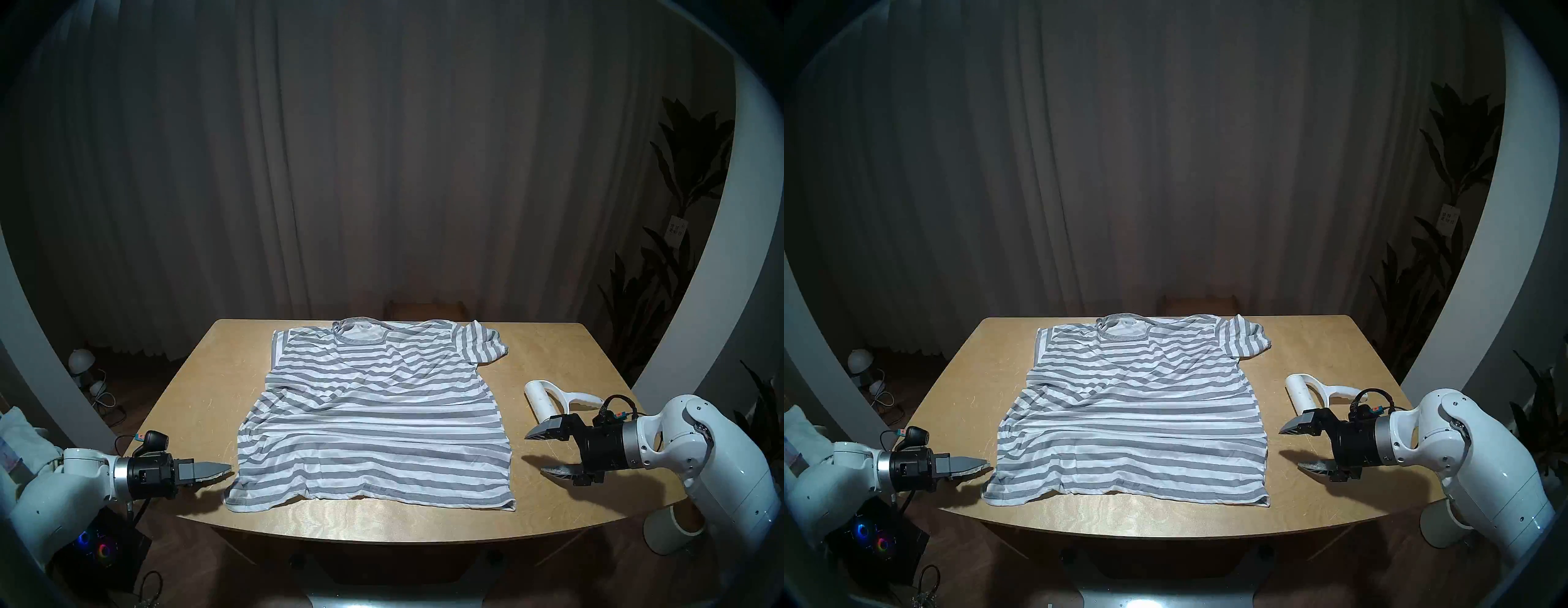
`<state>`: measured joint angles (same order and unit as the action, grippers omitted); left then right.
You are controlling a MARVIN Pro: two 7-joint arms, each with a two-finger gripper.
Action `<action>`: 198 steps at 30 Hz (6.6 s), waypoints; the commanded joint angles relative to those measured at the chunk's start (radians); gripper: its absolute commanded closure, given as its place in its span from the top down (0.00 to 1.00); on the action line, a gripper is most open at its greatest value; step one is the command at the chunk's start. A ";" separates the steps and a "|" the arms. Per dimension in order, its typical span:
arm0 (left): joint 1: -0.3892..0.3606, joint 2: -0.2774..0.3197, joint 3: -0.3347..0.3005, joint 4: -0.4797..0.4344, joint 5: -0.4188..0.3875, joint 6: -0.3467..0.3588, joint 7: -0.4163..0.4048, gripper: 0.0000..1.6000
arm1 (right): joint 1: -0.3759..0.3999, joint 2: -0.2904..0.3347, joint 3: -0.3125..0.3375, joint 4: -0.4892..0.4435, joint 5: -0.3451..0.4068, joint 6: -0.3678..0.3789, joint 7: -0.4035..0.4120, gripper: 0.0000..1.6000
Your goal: Use the fur roller to clean a top
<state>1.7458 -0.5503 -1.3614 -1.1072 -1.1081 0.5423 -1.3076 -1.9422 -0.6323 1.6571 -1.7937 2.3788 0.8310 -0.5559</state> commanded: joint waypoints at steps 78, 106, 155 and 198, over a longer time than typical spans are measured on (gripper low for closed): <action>0.030 -0.015 0.132 -0.052 -0.069 0.031 0.097 0.47 | 0.155 -0.056 -0.188 0.012 -0.043 0.036 -0.001 0.26; 0.061 0.057 0.166 -0.142 -0.024 0.056 0.200 0.00 | 0.109 -0.045 -0.167 0.008 -0.017 0.040 0.026 0.00; 0.168 0.178 0.186 -0.154 -0.091 0.025 0.134 0.00 | 0.068 0.079 -0.127 0.010 0.073 0.129 -0.028 0.00; 0.224 0.210 0.245 -0.197 -0.135 -0.005 0.106 0.00 | 0.070 0.135 -0.131 0.039 0.121 0.129 -0.090 0.00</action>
<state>1.8658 -0.3333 -1.1965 -1.3021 -1.2657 0.5103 -1.1875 -1.8832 -0.5113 1.5300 -1.7547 2.4936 0.9602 -0.6440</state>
